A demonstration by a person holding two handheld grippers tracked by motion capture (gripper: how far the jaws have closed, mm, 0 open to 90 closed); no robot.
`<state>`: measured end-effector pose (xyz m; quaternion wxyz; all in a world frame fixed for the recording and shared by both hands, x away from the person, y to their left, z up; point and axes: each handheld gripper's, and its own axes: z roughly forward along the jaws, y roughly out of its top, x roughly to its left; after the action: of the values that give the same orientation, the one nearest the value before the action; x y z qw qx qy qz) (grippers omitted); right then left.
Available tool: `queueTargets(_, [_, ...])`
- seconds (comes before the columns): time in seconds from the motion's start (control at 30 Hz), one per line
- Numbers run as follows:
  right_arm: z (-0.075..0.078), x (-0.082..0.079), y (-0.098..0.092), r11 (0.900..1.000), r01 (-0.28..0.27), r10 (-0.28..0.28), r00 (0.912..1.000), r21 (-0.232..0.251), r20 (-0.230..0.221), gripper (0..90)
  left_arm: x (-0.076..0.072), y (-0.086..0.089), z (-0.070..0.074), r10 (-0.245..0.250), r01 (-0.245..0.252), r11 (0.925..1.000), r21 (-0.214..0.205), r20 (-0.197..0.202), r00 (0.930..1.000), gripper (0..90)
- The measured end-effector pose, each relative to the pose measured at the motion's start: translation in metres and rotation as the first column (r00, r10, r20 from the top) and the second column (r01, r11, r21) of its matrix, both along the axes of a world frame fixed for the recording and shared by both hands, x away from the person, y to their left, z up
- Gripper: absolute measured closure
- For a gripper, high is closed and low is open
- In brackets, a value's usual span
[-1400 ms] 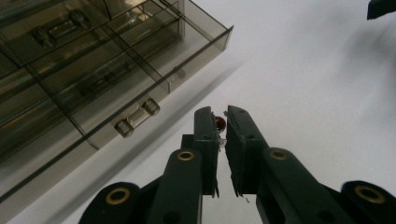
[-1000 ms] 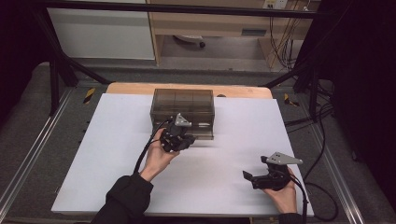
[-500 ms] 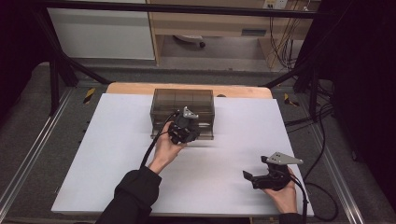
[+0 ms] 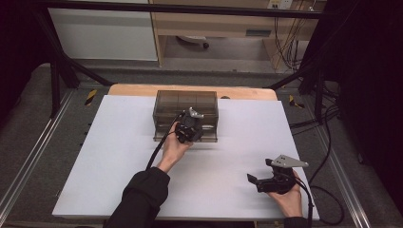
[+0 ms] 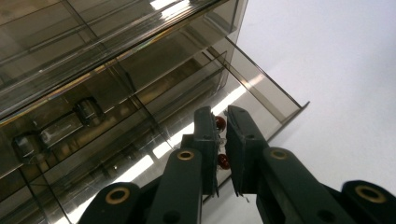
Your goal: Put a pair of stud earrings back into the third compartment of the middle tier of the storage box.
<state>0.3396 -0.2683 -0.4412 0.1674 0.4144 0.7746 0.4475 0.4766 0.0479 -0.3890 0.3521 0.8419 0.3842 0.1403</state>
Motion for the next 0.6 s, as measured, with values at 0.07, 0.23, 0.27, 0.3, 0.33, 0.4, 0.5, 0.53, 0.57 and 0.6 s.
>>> queueTargets(0.07, [0.0001, 0.0000, 0.0000, 1.0000, -0.001, 0.001, 1.0000, 0.000, 0.000, 0.9, 0.0014, -0.0003, -0.0017, 0.002, -0.002, 1.0000, 0.002, 0.002, 1.0000, 81.4])
queueTargets(0.23, [0.0001, -0.0002, 0.0001, 1.0000, -0.001, 0.001, 1.0000, 0.000, 0.000, 0.9, 0.0039, -0.0011, -0.0059, 0.007, -0.007, 0.9999, 0.010, -0.003, 1.0000, 80.9])
queueTargets(0.27, [0.0001, -0.0002, 0.0001, 1.0000, -0.001, 0.001, 1.0000, 0.000, 0.000, 0.9, 0.0042, -0.0010, -0.0069, 0.006, -0.006, 1.0000, 0.007, -0.001, 1.0000, 80.9])
queueTargets(0.3, [0.0000, -0.0001, 0.0001, 1.0000, -0.001, 0.001, 1.0000, 0.000, 0.001, 0.8, 0.0044, -0.0010, -0.0079, 0.008, -0.008, 1.0000, 0.003, 0.001, 1.0000, 80.6])
queueTargets(0.33, [0.0001, -0.0001, 0.0000, 1.0000, -0.002, 0.002, 1.0000, 0.000, 0.000, 0.8, 0.0045, -0.0006, -0.0084, 0.007, -0.007, 1.0000, 0.003, -0.003, 1.0000, 79.9])
queueTargets(0.4, [-0.0001, -0.0001, 0.0003, 1.0000, -0.001, 0.001, 1.0000, 0.001, 0.000, 0.8, 0.0050, 0.0000, -0.0095, 0.006, -0.006, 1.0000, -0.004, -0.008, 1.0000, 75.3])
queueTargets(0.5, [-0.0003, -0.0001, 0.0005, 1.0000, -0.001, 0.001, 1.0000, -0.001, 0.000, 0.8, 0.0042, 0.0017, -0.0082, -0.004, 0.004, 1.0000, -0.006, -0.007, 1.0000, 71.5])
queueTargets(0.53, [-0.0002, -0.0001, 0.0004, 1.0000, -0.001, 0.001, 1.0000, 0.000, 0.000, 0.8, 0.0034, 0.0023, -0.0068, -0.006, 0.006, 0.9999, -0.011, -0.002, 1.0000, 69.3])
queueTargets(0.57, [-0.0001, -0.0001, 0.0003, 1.0000, 0.000, 0.000, 1.0000, 0.000, 0.000, 0.8, 0.0023, 0.0031, -0.0048, -0.008, 0.008, 0.9998, -0.016, 0.002, 1.0000, 67.4])
queueTargets(0.6, [-0.0001, -0.0001, 0.0002, 1.0000, 0.000, 0.000, 1.0000, 0.001, 0.000, 0.8, 0.0009, 0.0042, -0.0025, -0.014, 0.014, 0.9997, -0.020, 0.007, 0.9999, 65.6])
